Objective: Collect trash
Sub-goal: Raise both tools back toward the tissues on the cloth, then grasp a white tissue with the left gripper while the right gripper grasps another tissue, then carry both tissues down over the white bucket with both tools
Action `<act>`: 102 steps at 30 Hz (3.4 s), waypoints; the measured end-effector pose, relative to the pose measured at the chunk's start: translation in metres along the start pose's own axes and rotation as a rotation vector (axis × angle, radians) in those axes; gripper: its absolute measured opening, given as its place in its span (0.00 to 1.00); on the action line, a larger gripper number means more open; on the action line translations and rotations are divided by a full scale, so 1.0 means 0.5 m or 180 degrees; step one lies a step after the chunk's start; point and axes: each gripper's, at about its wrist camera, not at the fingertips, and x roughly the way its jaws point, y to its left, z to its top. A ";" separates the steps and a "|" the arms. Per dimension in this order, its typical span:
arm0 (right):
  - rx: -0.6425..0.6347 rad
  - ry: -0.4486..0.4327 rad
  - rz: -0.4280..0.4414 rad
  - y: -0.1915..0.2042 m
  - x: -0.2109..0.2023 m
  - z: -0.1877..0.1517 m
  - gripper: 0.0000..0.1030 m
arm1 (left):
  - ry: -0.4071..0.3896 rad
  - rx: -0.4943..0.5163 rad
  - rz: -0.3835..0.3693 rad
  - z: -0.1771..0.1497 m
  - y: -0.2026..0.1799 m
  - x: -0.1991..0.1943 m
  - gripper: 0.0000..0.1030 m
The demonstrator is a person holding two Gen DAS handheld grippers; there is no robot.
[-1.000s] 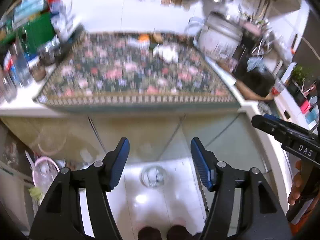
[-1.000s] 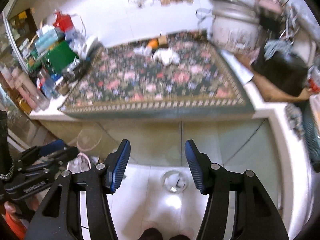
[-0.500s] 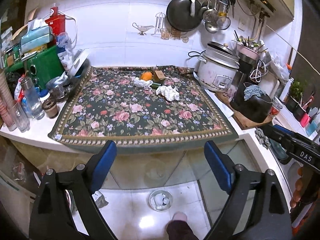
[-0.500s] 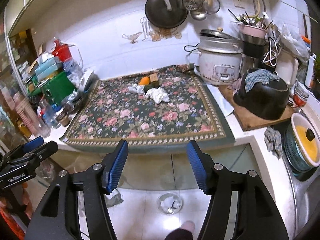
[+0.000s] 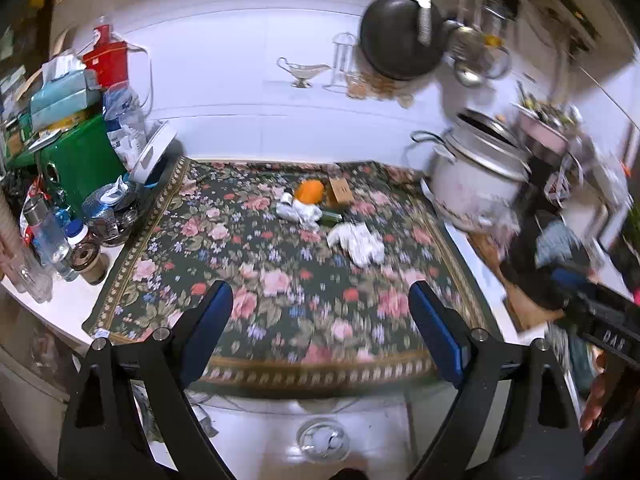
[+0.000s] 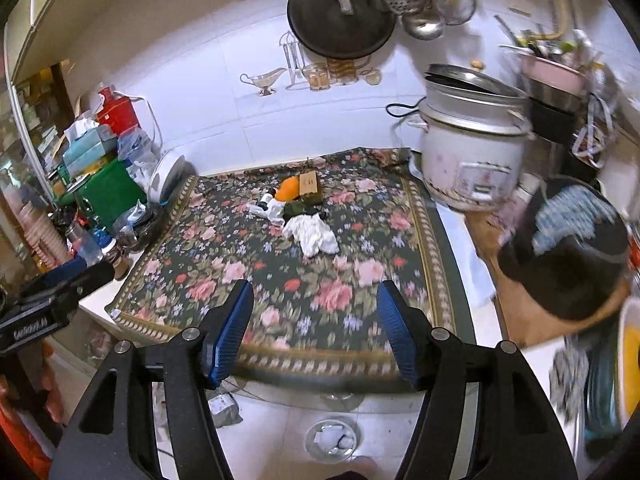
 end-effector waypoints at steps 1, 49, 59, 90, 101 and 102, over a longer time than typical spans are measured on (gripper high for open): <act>-0.0041 0.0023 0.0021 -0.008 0.013 0.011 0.59 | -0.0001 -0.0045 0.0013 0.010 -0.001 0.011 0.87; 0.1224 0.1413 0.0143 -0.088 0.630 0.069 0.35 | 0.1462 0.0085 -0.0583 0.143 0.139 0.862 0.32; 0.0928 0.1317 0.0006 -0.079 0.582 0.069 0.26 | 0.1346 0.0056 -0.0543 0.138 0.134 0.782 0.04; 0.0167 0.0212 0.0444 -0.096 0.124 0.053 0.25 | 0.0119 -0.0197 0.0004 0.039 -0.022 0.131 0.03; 0.0259 0.0131 0.0279 0.014 0.016 -0.055 0.25 | 0.0175 0.0001 -0.0212 -0.081 0.039 0.000 0.03; 0.0274 0.0135 0.0265 0.021 0.011 -0.063 0.25 | 0.0190 0.0018 -0.0221 -0.091 0.042 -0.010 0.03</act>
